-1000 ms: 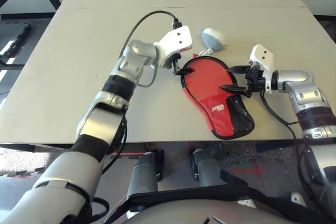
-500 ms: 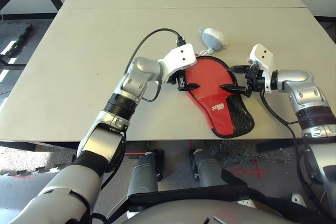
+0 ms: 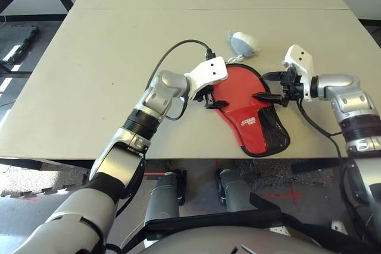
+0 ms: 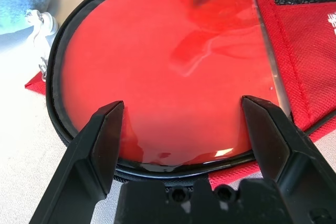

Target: Store the ping-pong paddle in its case and zip it.

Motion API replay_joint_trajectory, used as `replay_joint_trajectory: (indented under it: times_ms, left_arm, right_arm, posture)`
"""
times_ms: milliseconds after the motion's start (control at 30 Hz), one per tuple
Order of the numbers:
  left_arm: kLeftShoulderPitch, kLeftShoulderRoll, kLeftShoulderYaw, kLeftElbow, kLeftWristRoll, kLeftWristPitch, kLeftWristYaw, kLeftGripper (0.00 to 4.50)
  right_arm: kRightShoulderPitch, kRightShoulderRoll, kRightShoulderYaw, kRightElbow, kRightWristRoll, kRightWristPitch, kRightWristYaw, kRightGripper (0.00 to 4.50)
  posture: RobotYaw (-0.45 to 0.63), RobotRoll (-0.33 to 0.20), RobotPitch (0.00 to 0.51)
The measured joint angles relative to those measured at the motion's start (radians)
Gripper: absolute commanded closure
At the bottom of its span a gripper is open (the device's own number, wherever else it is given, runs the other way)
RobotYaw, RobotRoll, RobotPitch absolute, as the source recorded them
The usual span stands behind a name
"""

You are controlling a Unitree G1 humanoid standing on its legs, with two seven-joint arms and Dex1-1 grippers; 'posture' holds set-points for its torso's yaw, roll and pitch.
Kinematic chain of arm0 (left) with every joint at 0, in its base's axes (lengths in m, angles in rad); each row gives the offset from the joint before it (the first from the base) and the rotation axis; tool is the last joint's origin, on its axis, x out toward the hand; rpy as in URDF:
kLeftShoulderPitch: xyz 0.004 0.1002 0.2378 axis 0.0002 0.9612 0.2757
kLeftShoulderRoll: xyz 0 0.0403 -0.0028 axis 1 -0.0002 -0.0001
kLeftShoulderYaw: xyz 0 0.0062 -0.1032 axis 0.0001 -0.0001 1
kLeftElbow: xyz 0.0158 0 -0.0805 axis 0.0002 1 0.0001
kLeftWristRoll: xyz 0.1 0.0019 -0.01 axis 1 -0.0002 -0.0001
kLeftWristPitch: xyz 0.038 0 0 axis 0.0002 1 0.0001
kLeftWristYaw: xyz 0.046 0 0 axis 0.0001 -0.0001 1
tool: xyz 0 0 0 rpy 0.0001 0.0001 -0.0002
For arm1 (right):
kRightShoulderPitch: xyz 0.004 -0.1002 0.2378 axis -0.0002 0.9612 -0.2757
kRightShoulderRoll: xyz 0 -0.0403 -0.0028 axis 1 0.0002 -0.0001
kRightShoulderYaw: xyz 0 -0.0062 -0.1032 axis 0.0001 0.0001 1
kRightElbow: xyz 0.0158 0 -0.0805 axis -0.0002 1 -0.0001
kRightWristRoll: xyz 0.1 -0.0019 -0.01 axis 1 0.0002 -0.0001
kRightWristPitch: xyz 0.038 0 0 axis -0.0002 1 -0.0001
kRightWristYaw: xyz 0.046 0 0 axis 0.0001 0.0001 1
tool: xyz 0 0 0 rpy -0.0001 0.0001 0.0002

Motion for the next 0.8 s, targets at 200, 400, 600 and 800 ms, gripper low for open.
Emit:
replay_joint_trajectory:
  times_ms: [200,400,600,800]
  left_arm:
    - [0.02,-0.006,-0.003,-0.036,-0.001,0.018,0.002,0.01]
    - [0.033,-0.003,-0.013,-0.079,-0.002,0.043,-0.001,0.01]
    - [0.052,0.0,-0.024,-0.121,-0.002,0.065,-0.002,0.01]
    - [0.071,-0.001,-0.032,-0.158,-0.003,0.089,0.002,0.01]
  right_arm:
    - [-0.208,0.012,-0.009,0.169,-0.011,-0.074,-0.062,0.0]
    - [-0.333,0.077,-0.009,0.397,-0.059,-0.186,-0.168,0.0]
    - [-0.447,0.14,-0.004,0.553,-0.124,-0.259,-0.287,0.0]
    - [-0.484,0.193,0.001,0.642,-0.185,-0.269,-0.376,0.0]
  posture:
    - [-0.12,0.0,0.205]
    - [-0.11,0.0,0.203]
    - [-0.1,0.0,0.194]
    - [-0.09,0.0,0.197]
